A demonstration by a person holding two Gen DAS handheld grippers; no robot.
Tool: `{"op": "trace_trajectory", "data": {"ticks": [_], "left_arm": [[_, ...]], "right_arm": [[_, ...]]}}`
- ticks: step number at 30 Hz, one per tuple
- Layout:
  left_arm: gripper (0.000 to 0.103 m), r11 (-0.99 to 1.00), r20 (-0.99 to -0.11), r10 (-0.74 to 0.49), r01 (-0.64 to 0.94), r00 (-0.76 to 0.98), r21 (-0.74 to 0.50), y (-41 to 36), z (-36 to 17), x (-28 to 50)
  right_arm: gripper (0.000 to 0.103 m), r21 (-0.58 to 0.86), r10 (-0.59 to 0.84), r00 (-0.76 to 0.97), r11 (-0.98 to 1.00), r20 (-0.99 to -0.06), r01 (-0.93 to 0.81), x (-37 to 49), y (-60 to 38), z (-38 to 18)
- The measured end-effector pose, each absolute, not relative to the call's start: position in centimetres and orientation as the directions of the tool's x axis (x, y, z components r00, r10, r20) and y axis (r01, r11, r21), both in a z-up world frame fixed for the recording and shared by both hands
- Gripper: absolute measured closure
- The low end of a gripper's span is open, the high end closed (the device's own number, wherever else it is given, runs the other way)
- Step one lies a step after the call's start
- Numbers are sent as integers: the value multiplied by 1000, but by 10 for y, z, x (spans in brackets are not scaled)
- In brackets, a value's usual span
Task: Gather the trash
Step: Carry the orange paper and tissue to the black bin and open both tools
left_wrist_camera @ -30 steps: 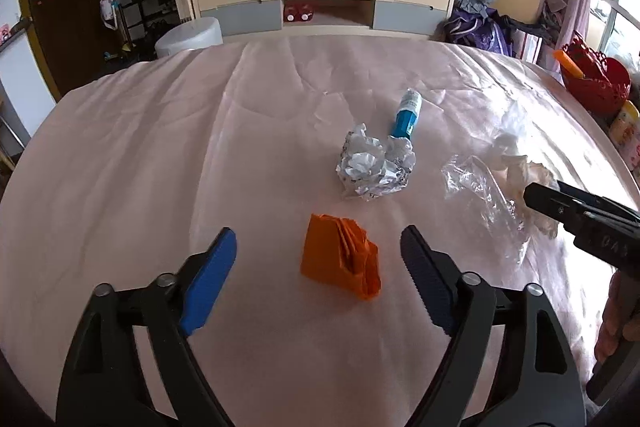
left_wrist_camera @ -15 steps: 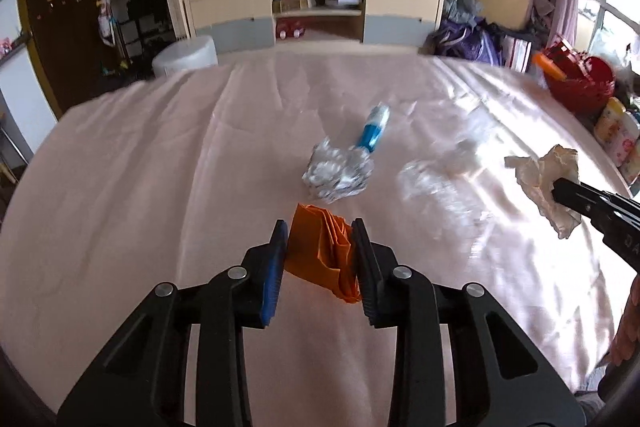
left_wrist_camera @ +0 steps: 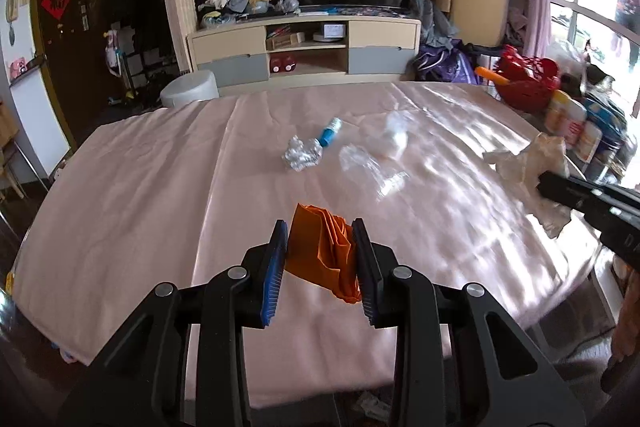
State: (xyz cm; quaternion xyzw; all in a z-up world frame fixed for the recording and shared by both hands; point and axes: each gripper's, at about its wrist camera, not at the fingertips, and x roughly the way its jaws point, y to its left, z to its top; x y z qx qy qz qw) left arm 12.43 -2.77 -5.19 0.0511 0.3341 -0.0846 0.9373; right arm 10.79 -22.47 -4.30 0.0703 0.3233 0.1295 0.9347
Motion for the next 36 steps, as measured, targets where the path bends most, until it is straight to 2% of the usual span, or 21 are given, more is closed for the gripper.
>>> {"op": "trace_trajectory", "data": {"ticks": [5,10,16,25,30,36], "left_arm": [[72,980,-625,-138,199,768,29,-29,-55,81],[72,973,-657,-177,229,733,-7,-31,-76,48],[72,963,-717,-205,267,667,-27,-36,-116,16],[72,958,-802,-253,254,541,-132,-29,-192,13],[72,956,-829,-245,269,503,-119,-33,-215,13],[72,952,-855,-234,290,463,-103,-35,-230,13]], "right_arm": [[92,167,286,737,958,-612,-233,65,-206,-59],[92,247,339,697,940,-632,-234,32,-205,-82],[92,297,350,622,935,-700,-192,9,-204,-123],[92,354,361,505,928,-784,-113,10,-194,-187],[90,365,364,455,927,-813,-88,12,-190,-210],[89,367,367,451,926,-814,-91,11,-186,-210]]}}
